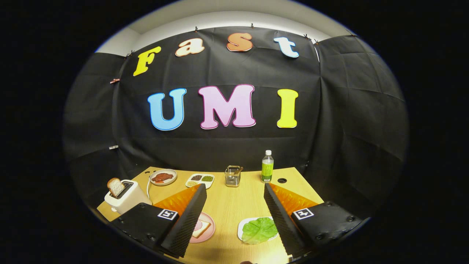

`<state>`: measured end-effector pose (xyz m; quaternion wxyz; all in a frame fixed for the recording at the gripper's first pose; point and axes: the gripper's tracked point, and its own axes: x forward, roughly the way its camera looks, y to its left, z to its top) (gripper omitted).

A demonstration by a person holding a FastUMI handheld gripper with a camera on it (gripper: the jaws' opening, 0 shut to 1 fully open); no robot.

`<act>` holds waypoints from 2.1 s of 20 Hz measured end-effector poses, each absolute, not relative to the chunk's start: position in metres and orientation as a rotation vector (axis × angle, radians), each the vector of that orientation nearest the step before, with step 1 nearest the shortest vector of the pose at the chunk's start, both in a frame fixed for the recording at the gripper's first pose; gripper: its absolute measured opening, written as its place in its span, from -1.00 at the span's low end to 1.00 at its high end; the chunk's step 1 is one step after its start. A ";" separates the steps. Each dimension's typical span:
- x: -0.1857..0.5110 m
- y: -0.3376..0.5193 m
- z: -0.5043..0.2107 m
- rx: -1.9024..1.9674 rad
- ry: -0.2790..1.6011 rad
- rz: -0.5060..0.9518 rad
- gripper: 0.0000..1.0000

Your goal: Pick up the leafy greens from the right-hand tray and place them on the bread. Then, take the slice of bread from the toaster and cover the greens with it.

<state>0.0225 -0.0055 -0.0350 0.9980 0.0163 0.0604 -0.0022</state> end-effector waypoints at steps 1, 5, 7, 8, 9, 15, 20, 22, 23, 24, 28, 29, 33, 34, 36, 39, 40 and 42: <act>0.024 -0.008 -0.038 0.037 0.133 -0.008 0.95; 0.029 -0.020 -0.062 0.066 0.198 -0.032 0.95; 0.032 -0.026 -0.077 0.072 0.234 -0.041 0.97; 0.035 -0.028 -0.085 0.073 0.254 -0.046 0.97; 0.036 -0.031 -0.094 0.076 0.276 -0.052 0.98; 0.047 -0.040 -0.154 0.083 0.432 -0.060 0.98; 0.062 -0.052 -0.202 0.062 0.545 -0.059 0.98; 0.067 -0.062 -0.226 0.066 0.603 -0.071 0.99; 0.069 -0.067 -0.240 0.073 0.631 -0.078 0.99; 0.070 -0.072 -0.253 0.080 0.658 -0.087 0.99; 0.076 -0.086 -0.299 0.084 0.748 -0.105 0.99; 0.078 -0.087 -0.306 0.073 0.759 -0.103 0.99; 0.090 -0.085 -0.336 0.081 0.813 -0.107 0.99; 0.092 -0.086 -0.342 0.081 0.825 -0.112 0.99; 0.095 -0.088 -0.348 0.069 0.838 -0.116 0.95; 0.099 -0.087 -0.347 0.010 0.822 -0.084 0.86; 0.099 -0.085 -0.349 0.009 0.832 -0.070 0.87; 0.100 -0.085 -0.349 0.016 0.839 -0.073 0.72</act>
